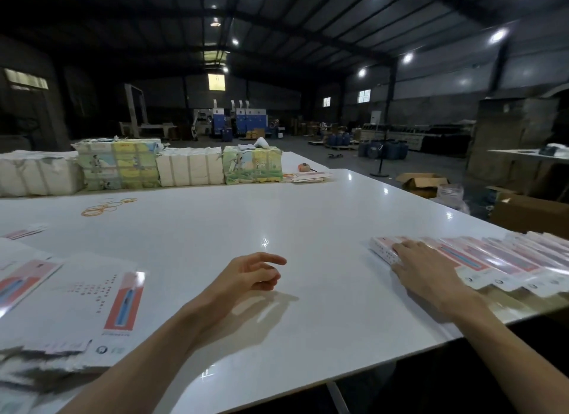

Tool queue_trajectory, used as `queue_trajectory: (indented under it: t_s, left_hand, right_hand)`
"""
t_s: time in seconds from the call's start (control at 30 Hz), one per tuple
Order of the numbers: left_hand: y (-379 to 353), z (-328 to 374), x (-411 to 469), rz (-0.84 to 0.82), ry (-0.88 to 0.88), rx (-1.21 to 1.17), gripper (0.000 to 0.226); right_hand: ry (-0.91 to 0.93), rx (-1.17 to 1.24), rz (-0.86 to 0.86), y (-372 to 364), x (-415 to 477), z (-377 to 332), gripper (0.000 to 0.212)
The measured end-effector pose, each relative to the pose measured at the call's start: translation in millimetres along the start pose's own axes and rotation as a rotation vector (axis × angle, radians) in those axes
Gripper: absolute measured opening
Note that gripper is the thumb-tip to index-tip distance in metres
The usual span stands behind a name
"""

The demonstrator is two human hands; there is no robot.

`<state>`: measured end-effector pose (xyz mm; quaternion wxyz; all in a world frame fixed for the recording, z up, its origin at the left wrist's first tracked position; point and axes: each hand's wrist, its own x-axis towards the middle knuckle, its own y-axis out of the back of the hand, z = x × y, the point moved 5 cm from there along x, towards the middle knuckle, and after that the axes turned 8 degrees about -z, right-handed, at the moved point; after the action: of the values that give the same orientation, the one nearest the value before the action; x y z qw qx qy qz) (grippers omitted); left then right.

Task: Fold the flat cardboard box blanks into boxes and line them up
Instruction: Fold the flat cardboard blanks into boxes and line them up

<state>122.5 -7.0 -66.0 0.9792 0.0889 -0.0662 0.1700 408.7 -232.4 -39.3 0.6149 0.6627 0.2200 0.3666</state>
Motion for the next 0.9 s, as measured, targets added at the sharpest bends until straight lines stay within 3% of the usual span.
queue_trajectory:
  t_s: [0.2, 0.33, 0.47, 0.6, 0.73, 0.83, 0.9]
  left_hand:
    - [-4, 5, -3, 0.002, 0.018, 0.029, 0.021]
    - [1, 4, -3, 0.075, 0.048, 0.015, 0.014]
    - [13, 5, -6, 0.216, 0.136, 0.021, 0.027]
    - [57, 26, -21, 0.367, 0.350, 0.584, 0.019]
    - [106, 45, -58, 0.390, 0.771, 1.046, 0.057]
    - [128, 58, -94, 0.494, 1.042, 1.252, 0.089]
    - [139, 62, -113, 0.568, 1.158, 1.348, 0.097]
  right_hand:
    - [0.201, 0.065, 0.083, 18, 22, -80, 0.045]
    - [0.394, 0.297, 0.145, 32, 36, -183, 0.024]
    - [0.447, 0.340, 0.157, 9, 31, -235, 0.017]
    - [0.446, 0.407, 0.073, -15, 41, -232, 0.024]
    - [0.442, 0.509, 0.022, -20, 47, -228, 0.022]
    - [0.439, 0.586, -0.005, -22, 50, -229, 0.021]
    - [0.446, 0.604, -0.017, -22, 50, -230, 0.021]
